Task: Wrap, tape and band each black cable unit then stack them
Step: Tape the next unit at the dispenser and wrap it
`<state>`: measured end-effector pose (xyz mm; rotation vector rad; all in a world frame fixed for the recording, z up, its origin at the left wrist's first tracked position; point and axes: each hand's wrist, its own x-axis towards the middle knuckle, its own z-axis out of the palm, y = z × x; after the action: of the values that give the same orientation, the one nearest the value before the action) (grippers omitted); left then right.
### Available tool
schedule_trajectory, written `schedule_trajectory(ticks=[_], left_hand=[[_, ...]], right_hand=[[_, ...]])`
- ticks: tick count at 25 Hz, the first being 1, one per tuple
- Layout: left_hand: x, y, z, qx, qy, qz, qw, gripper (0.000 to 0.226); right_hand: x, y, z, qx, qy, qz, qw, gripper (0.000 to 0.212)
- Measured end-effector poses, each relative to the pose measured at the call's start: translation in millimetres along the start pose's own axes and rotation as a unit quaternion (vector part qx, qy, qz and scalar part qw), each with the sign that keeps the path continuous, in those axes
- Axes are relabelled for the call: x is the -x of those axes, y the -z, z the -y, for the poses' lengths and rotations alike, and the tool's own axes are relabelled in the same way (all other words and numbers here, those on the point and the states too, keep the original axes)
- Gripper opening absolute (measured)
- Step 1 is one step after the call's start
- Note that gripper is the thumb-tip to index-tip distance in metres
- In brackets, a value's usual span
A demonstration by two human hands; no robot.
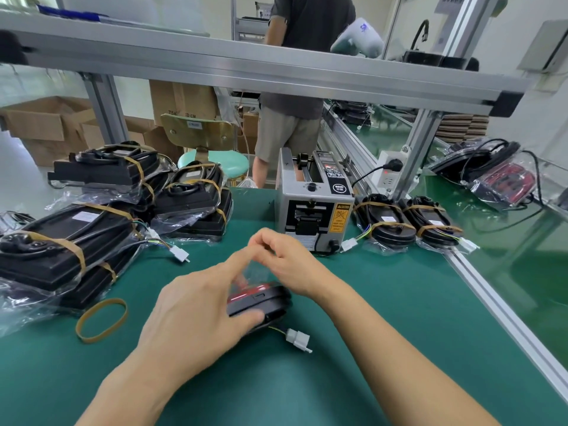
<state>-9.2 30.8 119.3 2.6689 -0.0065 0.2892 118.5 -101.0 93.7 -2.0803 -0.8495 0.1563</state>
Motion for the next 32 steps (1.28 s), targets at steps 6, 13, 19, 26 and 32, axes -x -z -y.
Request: schedule_trajectory(ticks=[6,13,19,26,32], left_hand=[[0.9,-3.1,5.8,-0.125,0.034,0.029,0.991,0.053],[-8.8,-6.5,-1.1,-0.144,0.116,-0.005,0.983,0.053],[-10.4,-6.4,1.7,-0.161,0.095,0.013,0.982,0.044],[-5.8,-7.9,3.6,-0.118,0.101,-0.011,0.988,0.04],[-5.5,-7.3,6.7,-0.063,0.117,-0.051,0.99,0.052]], right_hand=[[-1.3,2.0,-26.2,-0.122,-0.193,-0.021,0.973,0.014],[-12.3,34.2,-53.9,-0.192,-0.294,-0.398,0.848,0.017],[-37.6,41.2,-55.9,-0.256,-0.361,-0.434,0.785,0.018],[-51.8,40.1,-41.0,-0.36,-0.408,-0.468,0.697,0.027],[13.1,14.3,14.5,-0.336,-0.276,-0.21,0.876,0.018]])
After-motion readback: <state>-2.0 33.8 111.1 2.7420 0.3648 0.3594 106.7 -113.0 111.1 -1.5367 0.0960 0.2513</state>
